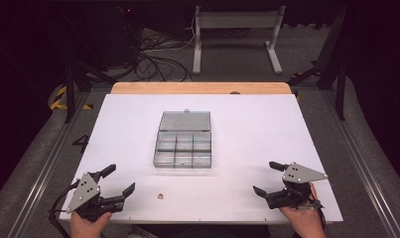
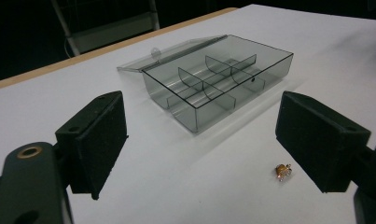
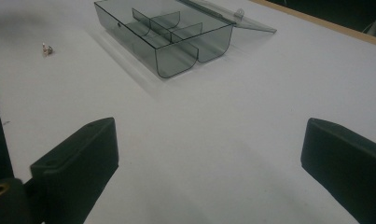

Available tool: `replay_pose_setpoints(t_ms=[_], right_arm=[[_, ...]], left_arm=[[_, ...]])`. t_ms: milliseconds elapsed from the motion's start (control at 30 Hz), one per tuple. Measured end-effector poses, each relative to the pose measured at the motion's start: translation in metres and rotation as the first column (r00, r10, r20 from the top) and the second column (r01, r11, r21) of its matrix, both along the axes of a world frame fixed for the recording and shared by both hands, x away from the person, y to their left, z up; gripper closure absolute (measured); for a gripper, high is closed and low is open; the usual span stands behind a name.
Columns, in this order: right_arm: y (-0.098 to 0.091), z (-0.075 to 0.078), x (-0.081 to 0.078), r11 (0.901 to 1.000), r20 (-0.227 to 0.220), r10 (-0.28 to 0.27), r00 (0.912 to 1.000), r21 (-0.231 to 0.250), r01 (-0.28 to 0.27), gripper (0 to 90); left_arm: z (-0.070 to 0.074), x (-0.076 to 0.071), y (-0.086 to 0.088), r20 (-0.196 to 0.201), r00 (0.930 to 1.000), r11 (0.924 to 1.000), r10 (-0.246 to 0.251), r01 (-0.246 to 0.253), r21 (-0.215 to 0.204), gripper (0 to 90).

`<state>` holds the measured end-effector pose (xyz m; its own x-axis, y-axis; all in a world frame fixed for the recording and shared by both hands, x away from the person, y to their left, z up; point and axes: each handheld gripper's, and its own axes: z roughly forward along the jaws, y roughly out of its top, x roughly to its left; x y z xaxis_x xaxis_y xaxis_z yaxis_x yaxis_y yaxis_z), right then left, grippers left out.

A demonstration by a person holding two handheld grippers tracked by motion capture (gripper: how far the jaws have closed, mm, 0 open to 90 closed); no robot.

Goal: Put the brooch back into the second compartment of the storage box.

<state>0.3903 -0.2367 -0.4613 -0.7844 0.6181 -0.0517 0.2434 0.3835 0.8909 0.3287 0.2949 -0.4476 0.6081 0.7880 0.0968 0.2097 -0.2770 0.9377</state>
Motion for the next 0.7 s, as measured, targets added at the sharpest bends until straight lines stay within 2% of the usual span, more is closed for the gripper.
replay_pose_setpoints(t_ms=[367, 433, 700], right_arm=[[-0.0002, -0.0004, 0.0007, 1.0000, -0.008, -0.002, 1.0000, 0.001, 0.002, 4.6], [-0.0001, -0.0006, 0.0008, 1.0000, -0.009, -0.001, 1.0000, 0.001, 0.001, 4.7], [0.0002, -0.0013, 0.0013, 1.0000, -0.012, -0.002, 0.9999, 0.002, 0.002, 4.7]], left_arm=[[0.0014, -0.0012, -0.0001, 0.000, 1.0000, 0.9999, -0.009, 0.009, -0.012, 17.3], [0.0019, -0.0015, 0.0003, 0.013, 0.9999, 1.0000, -0.007, 0.007, 0.001, 17.4], [0.0030, -0.0022, 0.0006, 0.015, 0.9999, 0.9999, -0.007, 0.007, 0.008, 17.8]])
